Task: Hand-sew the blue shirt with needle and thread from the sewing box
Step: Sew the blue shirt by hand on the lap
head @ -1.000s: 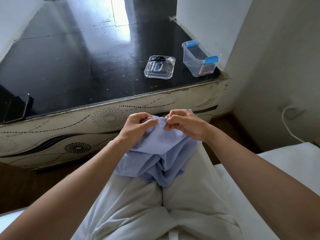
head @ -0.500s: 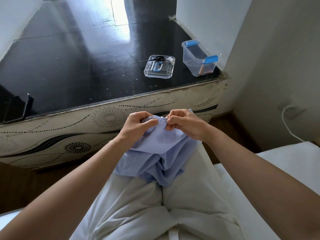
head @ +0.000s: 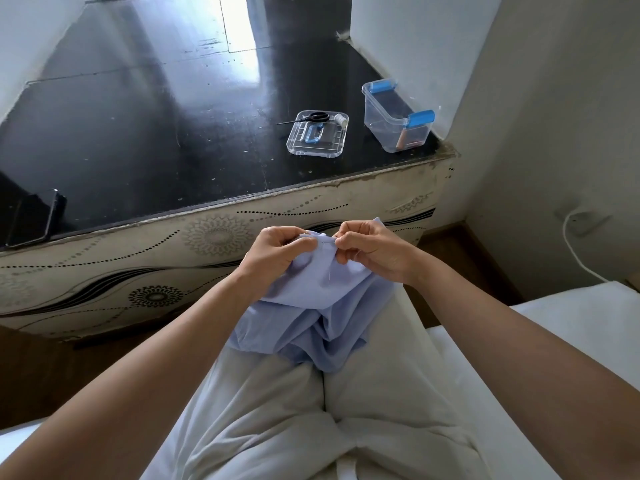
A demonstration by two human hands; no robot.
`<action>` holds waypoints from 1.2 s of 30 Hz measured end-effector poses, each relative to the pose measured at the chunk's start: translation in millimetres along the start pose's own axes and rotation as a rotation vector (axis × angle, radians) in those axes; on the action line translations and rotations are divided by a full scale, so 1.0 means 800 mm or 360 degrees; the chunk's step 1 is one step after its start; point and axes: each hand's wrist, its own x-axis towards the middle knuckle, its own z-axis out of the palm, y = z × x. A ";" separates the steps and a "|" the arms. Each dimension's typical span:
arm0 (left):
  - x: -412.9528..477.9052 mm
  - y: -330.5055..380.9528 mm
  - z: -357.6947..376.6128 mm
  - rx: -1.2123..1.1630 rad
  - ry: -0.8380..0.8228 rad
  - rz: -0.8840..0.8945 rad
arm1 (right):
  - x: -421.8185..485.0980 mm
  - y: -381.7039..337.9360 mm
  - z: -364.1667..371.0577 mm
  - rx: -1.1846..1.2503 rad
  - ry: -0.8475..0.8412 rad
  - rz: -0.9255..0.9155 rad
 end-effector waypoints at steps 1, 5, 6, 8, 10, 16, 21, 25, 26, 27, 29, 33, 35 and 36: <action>0.000 0.000 0.001 -0.0014 -0.0001 -0.0011 | -0.001 0.001 -0.001 0.0041 -0.0006 -0.0006; 0.000 0.001 0.001 -0.0125 -0.0023 -0.0058 | -0.005 0.003 -0.003 0.0243 -0.0082 -0.0029; -0.001 0.003 0.001 -0.0158 -0.0040 -0.0066 | -0.005 0.004 -0.004 0.0278 -0.0107 -0.0031; -0.002 0.005 0.001 -0.0205 -0.0099 -0.0074 | -0.006 0.006 -0.006 0.0326 -0.0131 -0.0023; -0.004 0.007 0.001 -0.0232 -0.0156 -0.0079 | -0.006 0.007 -0.006 0.0357 -0.0143 -0.0025; -0.004 0.002 -0.001 -0.0280 -0.0238 -0.0077 | -0.007 0.009 -0.005 0.0396 -0.0191 -0.0054; -0.007 0.002 -0.003 -0.0405 -0.0322 -0.0088 | -0.006 0.007 -0.004 0.0439 -0.0194 -0.0070; -0.008 0.001 -0.003 -0.0510 -0.0413 -0.0131 | -0.007 0.005 -0.001 0.0404 -0.0210 -0.0049; -0.008 0.002 -0.003 -0.0506 -0.0426 -0.0134 | -0.007 0.004 0.001 0.0377 -0.0200 -0.0039; -0.009 0.003 -0.002 -0.0498 -0.0433 -0.0135 | -0.007 0.004 0.003 0.0346 -0.0196 -0.0029; -0.010 0.005 0.001 -0.0469 -0.0449 -0.0147 | -0.008 0.004 0.007 0.0296 -0.0194 -0.0015; -0.009 0.007 0.003 -0.0426 -0.0348 -0.0141 | -0.007 0.007 0.006 0.0237 -0.0067 -0.0052; -0.008 0.008 0.001 -0.0447 -0.0302 -0.0128 | -0.009 0.008 0.002 0.0304 -0.0034 -0.0037; -0.008 0.008 0.001 -0.0469 -0.0297 -0.0130 | -0.010 0.009 0.001 0.0324 -0.0016 -0.0024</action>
